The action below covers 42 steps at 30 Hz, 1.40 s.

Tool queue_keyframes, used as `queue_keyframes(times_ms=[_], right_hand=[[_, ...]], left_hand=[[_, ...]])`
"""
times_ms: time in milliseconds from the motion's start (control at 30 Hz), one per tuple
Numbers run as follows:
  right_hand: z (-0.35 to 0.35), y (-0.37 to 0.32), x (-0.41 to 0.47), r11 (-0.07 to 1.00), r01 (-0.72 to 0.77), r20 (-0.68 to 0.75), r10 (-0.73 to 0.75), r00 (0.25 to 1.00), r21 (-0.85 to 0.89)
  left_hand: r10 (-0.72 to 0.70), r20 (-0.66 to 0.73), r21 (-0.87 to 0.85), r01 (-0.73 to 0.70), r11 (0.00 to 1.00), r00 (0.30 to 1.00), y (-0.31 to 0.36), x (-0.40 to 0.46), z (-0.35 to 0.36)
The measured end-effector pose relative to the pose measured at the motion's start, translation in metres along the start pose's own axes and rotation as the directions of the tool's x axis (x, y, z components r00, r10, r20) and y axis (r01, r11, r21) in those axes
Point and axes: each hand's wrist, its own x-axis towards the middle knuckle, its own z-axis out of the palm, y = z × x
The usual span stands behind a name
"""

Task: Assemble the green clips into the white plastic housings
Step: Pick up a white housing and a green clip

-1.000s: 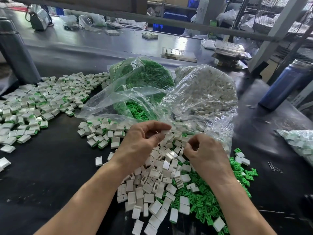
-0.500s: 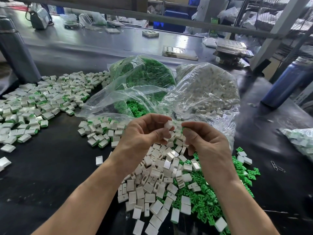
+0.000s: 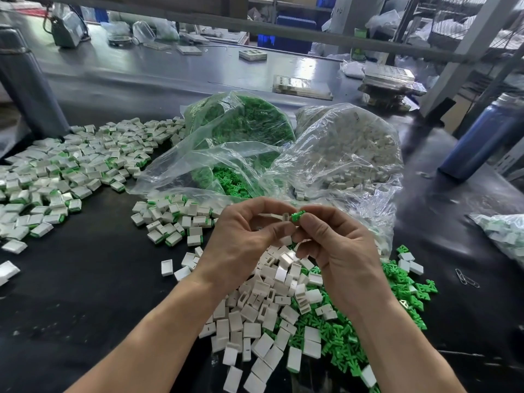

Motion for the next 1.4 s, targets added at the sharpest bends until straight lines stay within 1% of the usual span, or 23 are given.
queue_keyframes(times_ms=[167, 400, 600, 833, 933, 1033, 1167, 1267, 1400], right_hand=[[0.002, 0.0, -0.001, 0.999, 0.029, -0.016, -0.03, 0.999, -0.045], [0.001, 0.001, -0.003, 0.994, 0.029, -0.036, -0.033, 0.999, -0.104], [0.0, 0.004, -0.004, 0.962, 0.058, -0.043, -0.072, 0.996, -0.267], [0.001, 0.007, -0.003, 0.932, 0.091, -0.054, -0.117, 0.992, -0.351], [-0.001, 0.007, -0.002, 0.884, 0.104, -0.021, -0.128, 0.992, -0.456], [-0.005, 0.007, 0.0, 0.801, 0.113, 0.032, -0.116, 0.993, -0.589], [-0.01, 0.004, -0.002, 0.694, 0.167, 0.121, -0.116, 0.986, -0.7], [-0.012, 0.003, -0.003, 0.667, 0.186, 0.149, -0.112, 0.982, -0.722], [-0.009, 0.003, -0.004, 0.688, 0.176, 0.129, -0.12, 0.984, -0.704]], left_hand=[[0.026, 0.016, -0.028, -0.026, 0.999, 1.0, 0.001, -0.002, 0.002], [0.037, -0.003, 0.057, -0.036, 0.998, 0.999, -0.001, 0.0, 0.001], [0.033, -0.027, 0.095, -0.03, 0.995, 0.999, -0.004, -0.001, -0.001], [0.009, -0.033, 0.081, -0.006, 0.997, 0.999, -0.006, 0.001, -0.003], [-0.006, -0.055, 0.08, 0.011, 0.997, 0.998, -0.006, 0.002, -0.002], [-0.02, -0.064, 0.09, 0.026, 0.996, 0.998, -0.005, 0.001, -0.004], [0.005, -0.051, 0.181, 0.005, 0.983, 0.999, -0.004, 0.0, -0.004], [0.026, -0.033, 0.241, -0.017, 0.97, 0.999, -0.001, 0.001, -0.005], [0.05, -0.006, 0.298, -0.046, 0.953, 0.999, 0.004, 0.001, -0.008]])
